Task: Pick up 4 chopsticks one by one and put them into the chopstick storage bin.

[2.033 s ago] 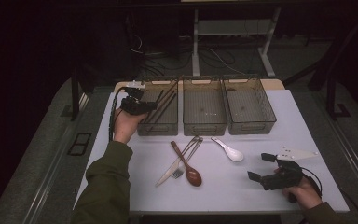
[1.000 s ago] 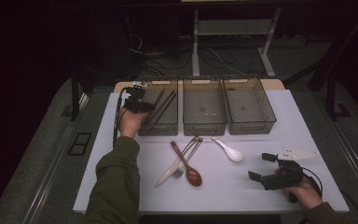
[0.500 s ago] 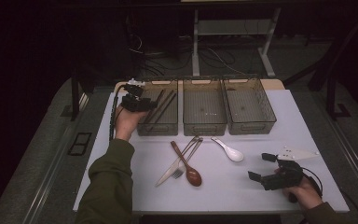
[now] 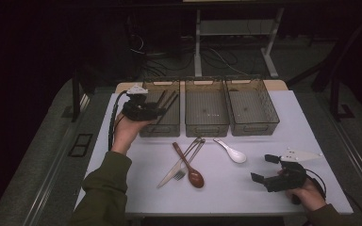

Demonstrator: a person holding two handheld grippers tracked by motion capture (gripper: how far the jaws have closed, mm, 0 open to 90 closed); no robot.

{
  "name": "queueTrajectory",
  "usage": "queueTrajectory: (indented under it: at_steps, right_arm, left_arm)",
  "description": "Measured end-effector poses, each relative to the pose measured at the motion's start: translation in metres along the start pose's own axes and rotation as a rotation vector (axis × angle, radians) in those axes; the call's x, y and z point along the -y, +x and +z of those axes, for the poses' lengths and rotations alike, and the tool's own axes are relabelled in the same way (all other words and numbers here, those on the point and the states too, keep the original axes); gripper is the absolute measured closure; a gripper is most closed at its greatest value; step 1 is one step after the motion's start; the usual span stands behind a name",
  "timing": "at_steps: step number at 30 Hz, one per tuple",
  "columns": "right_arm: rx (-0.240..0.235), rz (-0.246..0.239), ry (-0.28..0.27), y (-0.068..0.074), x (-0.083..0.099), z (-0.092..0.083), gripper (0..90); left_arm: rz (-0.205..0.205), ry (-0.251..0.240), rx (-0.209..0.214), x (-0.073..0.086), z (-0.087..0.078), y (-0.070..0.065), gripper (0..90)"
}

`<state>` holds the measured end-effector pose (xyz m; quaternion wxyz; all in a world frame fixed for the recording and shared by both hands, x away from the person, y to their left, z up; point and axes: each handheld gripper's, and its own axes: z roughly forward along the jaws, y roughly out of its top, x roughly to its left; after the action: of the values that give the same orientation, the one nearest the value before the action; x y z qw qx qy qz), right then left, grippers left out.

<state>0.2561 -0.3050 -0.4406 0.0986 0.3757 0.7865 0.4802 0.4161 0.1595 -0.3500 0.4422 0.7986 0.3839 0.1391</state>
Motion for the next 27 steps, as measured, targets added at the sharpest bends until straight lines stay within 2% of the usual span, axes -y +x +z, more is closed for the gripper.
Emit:
queueTrajectory:
  at_steps: [4,12,20,27]
  right_arm:
    - [0.000,0.000,0.000,0.000,0.000,0.000,2.5]
    - [0.002,-0.002,-0.002,0.000,0.000,0.000,2.6]
    - [0.001,0.000,-0.003,0.000,0.000,0.000,2.5]
    - [-0.001,-0.001,-0.003,0.000,0.000,0.000,2.5]
  left_arm:
    - [0.031,0.001,0.028,0.009,-0.004,-0.010,44.3]
    - [0.060,-0.022,0.073,0.023,-0.012,-0.028,41.5]
    - [0.085,-0.021,0.119,0.047,-0.017,-0.048,38.0]
    - [0.107,-0.011,0.142,0.070,-0.022,-0.064,32.1]
